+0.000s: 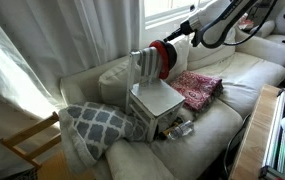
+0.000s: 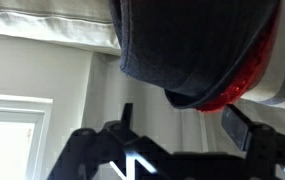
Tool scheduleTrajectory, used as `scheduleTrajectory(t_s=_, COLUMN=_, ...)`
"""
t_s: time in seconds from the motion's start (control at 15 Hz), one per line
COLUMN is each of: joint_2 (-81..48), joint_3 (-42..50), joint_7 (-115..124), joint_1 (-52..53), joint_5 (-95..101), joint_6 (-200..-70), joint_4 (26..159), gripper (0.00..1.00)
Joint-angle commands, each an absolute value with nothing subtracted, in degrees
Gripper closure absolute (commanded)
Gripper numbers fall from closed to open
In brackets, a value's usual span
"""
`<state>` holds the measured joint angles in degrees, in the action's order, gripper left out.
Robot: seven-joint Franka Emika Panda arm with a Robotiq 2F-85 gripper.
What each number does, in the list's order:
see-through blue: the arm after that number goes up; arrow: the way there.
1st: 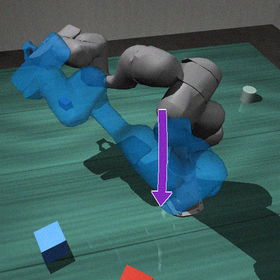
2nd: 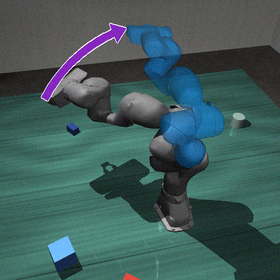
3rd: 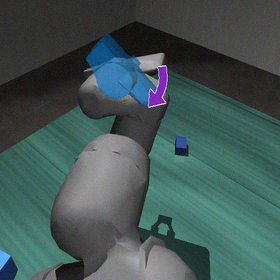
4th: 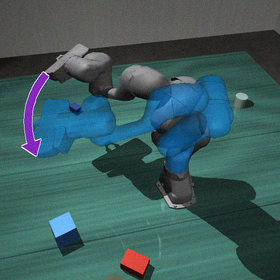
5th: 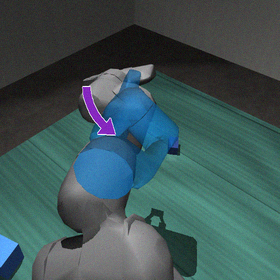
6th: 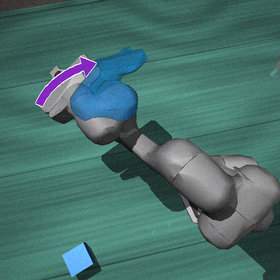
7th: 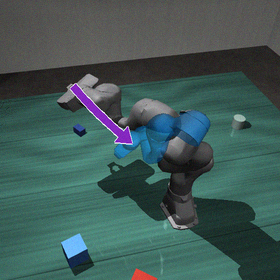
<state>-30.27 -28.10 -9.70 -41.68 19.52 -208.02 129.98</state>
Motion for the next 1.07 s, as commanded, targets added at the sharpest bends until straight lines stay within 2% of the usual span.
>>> scheduleTrajectory(t_s=0.0, joint_2=-29.52, joint_3=-25.69, joint_7=-10.21, joint_1=-37.93, joint_5=14.42, joint_6=-205.18, joint_4=129.47, gripper=0.26)
scheduleTrajectory(t_s=0.07, joint_2=-29.59, joint_3=-25.43, joint_7=-10.15, joint_1=-37.39, joint_5=13.65, joint_6=-204.81, joint_4=129.33, gripper=0.31)
scheduleTrajectory(t_s=0.13, joint_2=-29.56, joint_3=-25.00, joint_7=-10.21, joint_1=-36.73, joint_5=12.84, joint_6=-204.53, joint_4=129.22, gripper=0.31)
scheduleTrajectory(t_s=0.2, joint_2=-29.59, joint_3=-24.82, joint_7=-10.12, joint_1=-36.31, joint_5=12.29, joint_6=-204.35, joint_4=129.11, gripper=0.38)
scheduleTrajectory(t_s=0.33, joint_2=-29.63, joint_3=-24.51, joint_7=-10.04, joint_1=-35.63, joint_5=11.35, joint_6=-204.05, joint_4=128.93, gripper=0.37)
scheduleTrajectory(t_s=0.67, joint_2=-29.64, joint_3=-23.95, joint_7=-9.85, joint_1=-34.59, joint_5=9.95, joint_6=-203.11, joint_4=128.75, gripper=0.50)
scheduleTrajectory(t_s=0.87, joint_2=-29.53, joint_3=-24.50, joint_7=-9.37, joint_1=-34.98, joint_5=10.14, joint_6=-202.49, joint_4=128.85, gripper=0.46)
scheduleTrajectory(t_s=1.0, joint_2=-29.62, joint_3=-25.47, joint_7=-8.60, joint_1=-35.91, joint_5=10.92, joint_6=-201.76, joint_4=128.84, gripper=0.23)
